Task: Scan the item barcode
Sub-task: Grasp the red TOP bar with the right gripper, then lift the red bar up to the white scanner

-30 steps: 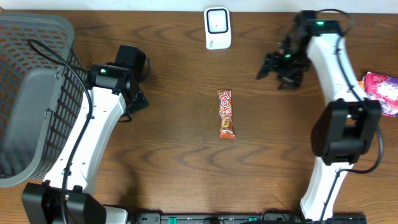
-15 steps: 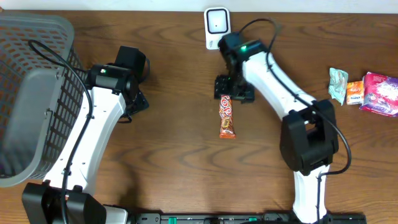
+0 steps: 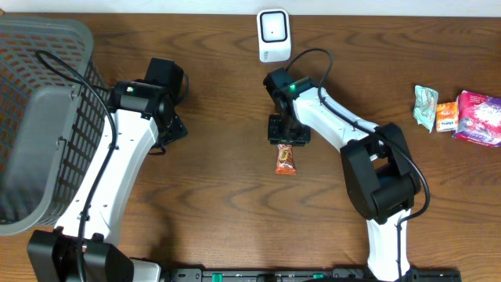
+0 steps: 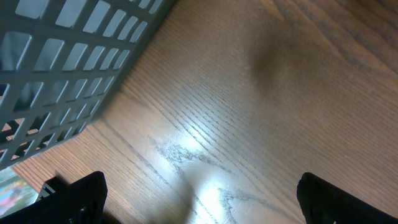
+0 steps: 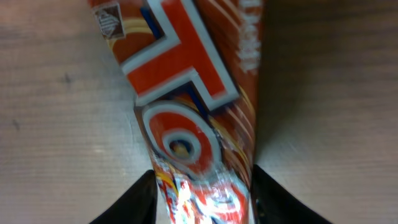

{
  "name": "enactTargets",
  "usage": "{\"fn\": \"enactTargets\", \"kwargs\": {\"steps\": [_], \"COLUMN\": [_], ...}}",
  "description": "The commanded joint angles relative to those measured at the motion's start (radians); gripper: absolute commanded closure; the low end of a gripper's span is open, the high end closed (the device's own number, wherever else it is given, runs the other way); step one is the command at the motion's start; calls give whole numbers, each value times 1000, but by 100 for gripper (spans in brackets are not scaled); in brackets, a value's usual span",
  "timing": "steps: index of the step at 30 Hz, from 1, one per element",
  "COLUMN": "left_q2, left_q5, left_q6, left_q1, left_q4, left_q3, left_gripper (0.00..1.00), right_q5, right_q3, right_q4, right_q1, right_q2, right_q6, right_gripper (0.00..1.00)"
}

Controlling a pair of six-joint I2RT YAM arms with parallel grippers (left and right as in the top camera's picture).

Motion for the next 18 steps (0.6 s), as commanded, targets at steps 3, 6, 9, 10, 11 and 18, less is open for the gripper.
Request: {"fn": "enactTargets", "kwargs": {"steps": [3, 6, 9, 10, 11, 18], "left_q2": [-2, -2, -2, -2, -2, -2], "left_q5": [-4, -4, -4, -4, -4, -4], "left_q6": [-13, -13, -13, -13, -13, -13], "left_q1": [2, 2, 2, 2, 2, 2], "left_q4": [-3, -3, -3, -3, -3, -3], "left_q3": [-3, -3, -3, -3, -3, -3], "left_gripper": [2, 2, 2, 2, 2, 2], "right_q5": [9, 9, 9, 9, 9, 9], "right_q3": [-82, -103, -103, -102, -97, 69], "right_q4": [85, 118, 125, 128, 128, 113], "right_q1": [13, 13, 13, 13, 11, -36], "right_q2": [-19, -18, -18, -19, -19, -20], "right_q6": [10, 10, 10, 9, 9, -44], "right_gripper": [63, 80, 99, 99, 99, 99]}}
